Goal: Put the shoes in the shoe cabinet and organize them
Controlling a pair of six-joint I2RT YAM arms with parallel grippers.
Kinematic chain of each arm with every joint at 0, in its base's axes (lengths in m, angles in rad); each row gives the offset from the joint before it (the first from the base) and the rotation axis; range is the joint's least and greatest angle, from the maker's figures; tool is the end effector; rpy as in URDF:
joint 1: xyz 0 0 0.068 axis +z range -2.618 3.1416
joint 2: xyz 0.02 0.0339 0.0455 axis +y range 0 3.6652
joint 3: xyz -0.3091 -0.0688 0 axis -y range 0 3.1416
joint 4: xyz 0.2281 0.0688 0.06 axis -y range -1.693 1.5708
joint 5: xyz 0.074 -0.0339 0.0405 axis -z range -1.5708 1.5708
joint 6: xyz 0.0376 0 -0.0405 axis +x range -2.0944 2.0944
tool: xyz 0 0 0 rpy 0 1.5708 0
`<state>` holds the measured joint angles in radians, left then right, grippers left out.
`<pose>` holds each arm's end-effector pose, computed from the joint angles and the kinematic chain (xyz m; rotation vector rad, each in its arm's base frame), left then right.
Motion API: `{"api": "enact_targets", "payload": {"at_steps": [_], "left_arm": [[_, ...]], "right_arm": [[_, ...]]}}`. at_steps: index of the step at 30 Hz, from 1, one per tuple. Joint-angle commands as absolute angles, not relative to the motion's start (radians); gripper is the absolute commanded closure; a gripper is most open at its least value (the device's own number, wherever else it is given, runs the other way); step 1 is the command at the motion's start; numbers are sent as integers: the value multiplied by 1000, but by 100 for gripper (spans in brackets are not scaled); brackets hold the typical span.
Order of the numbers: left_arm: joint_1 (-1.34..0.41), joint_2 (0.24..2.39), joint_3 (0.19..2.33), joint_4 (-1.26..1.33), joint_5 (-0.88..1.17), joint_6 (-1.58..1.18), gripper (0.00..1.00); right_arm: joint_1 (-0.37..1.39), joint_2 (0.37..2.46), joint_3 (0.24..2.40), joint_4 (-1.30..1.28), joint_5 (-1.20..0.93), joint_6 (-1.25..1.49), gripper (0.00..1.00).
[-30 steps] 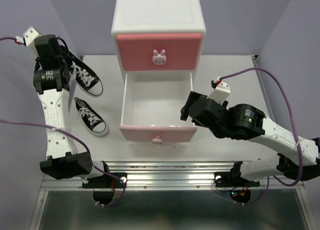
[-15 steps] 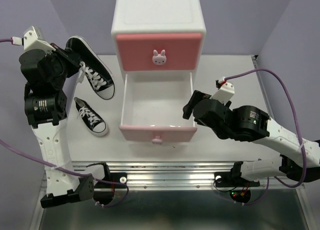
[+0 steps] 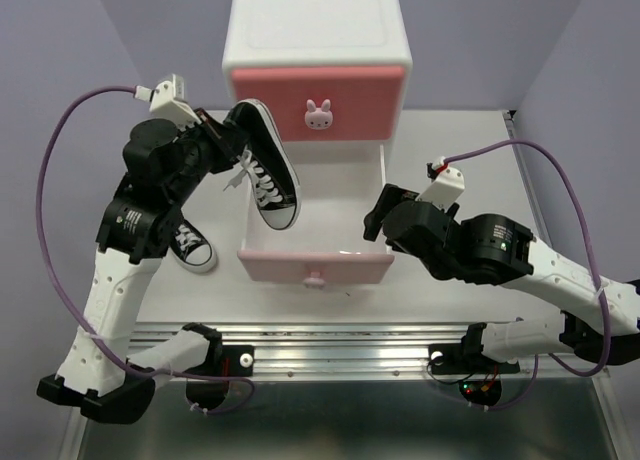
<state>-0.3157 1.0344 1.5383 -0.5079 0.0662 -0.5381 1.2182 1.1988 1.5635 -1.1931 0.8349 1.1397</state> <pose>0.1364 -0.0472 0.5414 -0.1267 1.6161 -0.7170 0.0836 0.1466 0.4657 0.2775 2.0947 0.3964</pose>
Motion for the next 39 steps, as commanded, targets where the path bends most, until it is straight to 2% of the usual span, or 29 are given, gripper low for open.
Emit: {"api": "enact_targets", "payload": {"at_steps": [1,6,16,39], "left_arm": [[-475,1035,1536,-265,-188,-552,100],[-590,1077,1502,-246,-268,-538,100],[-727,1049,1306,-193,-348,-626,100],[-810,1193,1190,-54,-341,-687,100]], "right_arm": [[1213,1177,1549,-1152,845,1141,0],[1213,1154,1520,-1152,839,1166,0],[1213,1146,1525,-1184,853,1164,0],[1213,1111,1482,-1206,841,1164,0]]}}
